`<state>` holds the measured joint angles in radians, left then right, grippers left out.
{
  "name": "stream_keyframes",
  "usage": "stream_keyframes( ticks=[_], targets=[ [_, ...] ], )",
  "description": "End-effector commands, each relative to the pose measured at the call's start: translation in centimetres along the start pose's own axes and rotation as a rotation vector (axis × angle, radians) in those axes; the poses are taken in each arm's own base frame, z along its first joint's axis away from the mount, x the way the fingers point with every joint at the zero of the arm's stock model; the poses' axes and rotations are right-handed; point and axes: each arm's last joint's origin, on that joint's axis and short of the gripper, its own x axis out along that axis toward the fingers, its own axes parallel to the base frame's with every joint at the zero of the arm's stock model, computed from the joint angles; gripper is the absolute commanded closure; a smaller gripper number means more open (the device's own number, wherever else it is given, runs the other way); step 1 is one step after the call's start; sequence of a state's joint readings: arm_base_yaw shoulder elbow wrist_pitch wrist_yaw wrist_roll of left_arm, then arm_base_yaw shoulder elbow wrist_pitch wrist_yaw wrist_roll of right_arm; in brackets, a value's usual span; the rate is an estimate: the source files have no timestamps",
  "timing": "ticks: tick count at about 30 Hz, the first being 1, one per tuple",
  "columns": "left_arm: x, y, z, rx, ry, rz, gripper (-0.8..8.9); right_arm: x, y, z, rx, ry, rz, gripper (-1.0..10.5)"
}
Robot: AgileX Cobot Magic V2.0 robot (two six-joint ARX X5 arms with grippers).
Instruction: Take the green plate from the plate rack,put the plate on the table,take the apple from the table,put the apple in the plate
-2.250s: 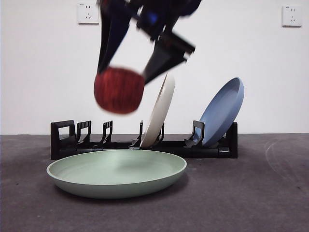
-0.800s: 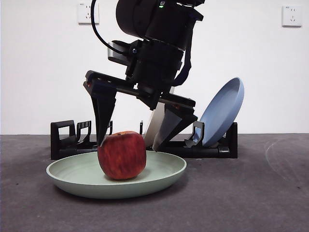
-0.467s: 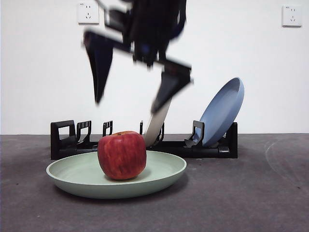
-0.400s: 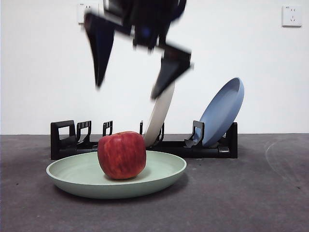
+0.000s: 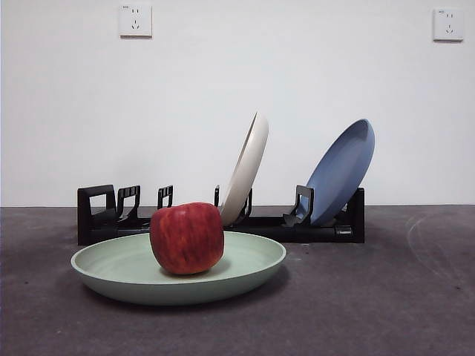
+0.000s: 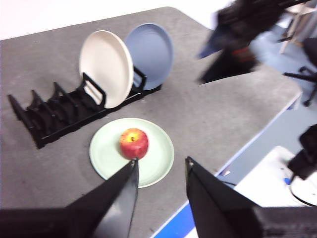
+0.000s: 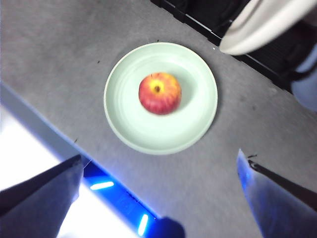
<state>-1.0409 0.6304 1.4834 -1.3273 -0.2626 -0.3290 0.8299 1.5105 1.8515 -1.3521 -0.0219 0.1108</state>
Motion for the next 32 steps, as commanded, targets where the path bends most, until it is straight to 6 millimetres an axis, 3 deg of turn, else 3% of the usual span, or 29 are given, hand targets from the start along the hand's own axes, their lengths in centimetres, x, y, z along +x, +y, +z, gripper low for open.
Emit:
stream_keyframes(
  ticks=[1, 5, 9, 13, 19, 23, 30, 32],
  targets=[
    [0.7, -0.2, 0.3, 0.023, 0.008, 0.014, 6.57, -2.9, 0.0, -1.6, -0.008, -0.05, 0.004, 3.9],
    [1.7, -0.7, 0.7, 0.032, 0.042, 0.019, 6.57, -6.8, 0.0, -4.7, 0.019, -0.146, 0.036, 3.9],
    [2.5, -1.0, 1.0, 0.039, 0.069, 0.022, 6.57, -8.4, -0.4, -8.1, 0.059, -0.179, 0.045, 3.9],
    [2.9, -1.3, 1.1, 0.043, 0.086, 0.018, 6.57, -8.2, -0.8, -11.5, 0.113, -0.161, 0.044, 3.9],
    [3.7, -1.6, 0.8, 0.034, 0.137, -0.048, 6.56, -6.3, -1.4, -15.6, 0.208, -0.108, 0.02, 3.9],
    [4.8, -1.7, 0.1, 0.028, 0.183, -0.029, 6.57, -5.7, -1.6, -16.6, 0.219, -0.122, 0.019, 3.9],
    [7.3, -1.8, -1.6, 0.046, 0.261, -0.004, 6.57, -5.8, -1.6, -16.7, 0.222, -0.138, 0.022, 4.2],
    [7.8, -1.8, -2.0, 0.05, 0.281, 0.004, 6.6, -5.8, -1.6, -16.7, 0.226, -0.136, 0.022, 5.5]
  ],
)
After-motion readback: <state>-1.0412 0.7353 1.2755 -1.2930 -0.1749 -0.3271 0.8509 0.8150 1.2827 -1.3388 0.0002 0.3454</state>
